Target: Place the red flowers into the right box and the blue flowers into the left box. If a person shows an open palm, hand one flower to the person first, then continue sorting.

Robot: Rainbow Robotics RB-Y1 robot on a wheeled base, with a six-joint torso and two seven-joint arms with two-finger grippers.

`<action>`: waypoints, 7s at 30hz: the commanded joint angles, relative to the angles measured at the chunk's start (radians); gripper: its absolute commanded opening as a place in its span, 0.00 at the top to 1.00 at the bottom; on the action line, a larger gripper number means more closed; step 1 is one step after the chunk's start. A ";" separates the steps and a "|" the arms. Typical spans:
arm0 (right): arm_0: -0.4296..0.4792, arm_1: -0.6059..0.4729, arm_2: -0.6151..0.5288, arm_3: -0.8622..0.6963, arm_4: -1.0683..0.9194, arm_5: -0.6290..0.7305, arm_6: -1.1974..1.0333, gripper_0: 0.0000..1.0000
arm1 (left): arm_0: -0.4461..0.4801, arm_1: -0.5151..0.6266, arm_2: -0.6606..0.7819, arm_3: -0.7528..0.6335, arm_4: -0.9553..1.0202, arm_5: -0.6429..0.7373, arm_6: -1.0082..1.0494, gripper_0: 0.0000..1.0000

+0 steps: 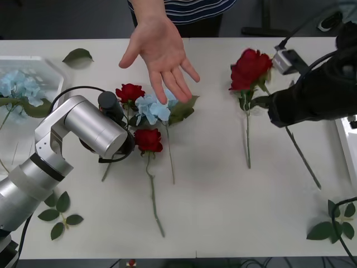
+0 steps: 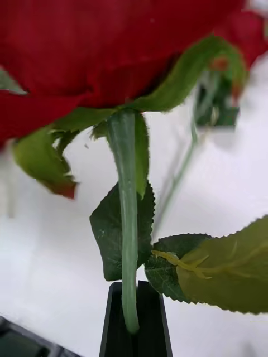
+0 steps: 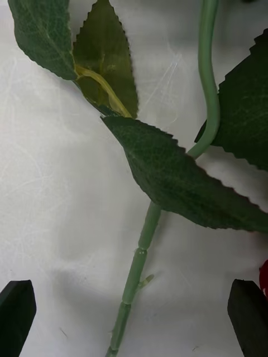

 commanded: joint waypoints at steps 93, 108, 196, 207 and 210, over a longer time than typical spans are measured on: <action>-0.503 0.022 0.265 0.345 0.479 -0.881 -0.294 0.00 | -0.034 -0.003 0.006 -0.019 -0.001 0.002 -0.026 0.00; -0.482 -0.092 0.109 0.113 -0.111 -0.141 -0.403 0.00 | -0.034 -0.003 0.006 -0.019 -0.001 0.002 -0.026 0.12; -0.072 0.123 0.411 0.826 0.499 -0.889 -0.409 1.00 | -0.034 -0.003 0.006 -0.019 -0.001 0.002 -0.026 0.00; -0.112 0.043 0.216 0.409 0.241 -0.441 -0.411 1.00 | -0.034 -0.003 0.006 -0.019 -0.001 0.002 -0.026 0.00; -0.112 0.025 0.092 0.236 0.117 -0.307 -0.414 1.00 | -0.034 -0.003 0.006 -0.019 -0.001 0.002 -0.026 0.00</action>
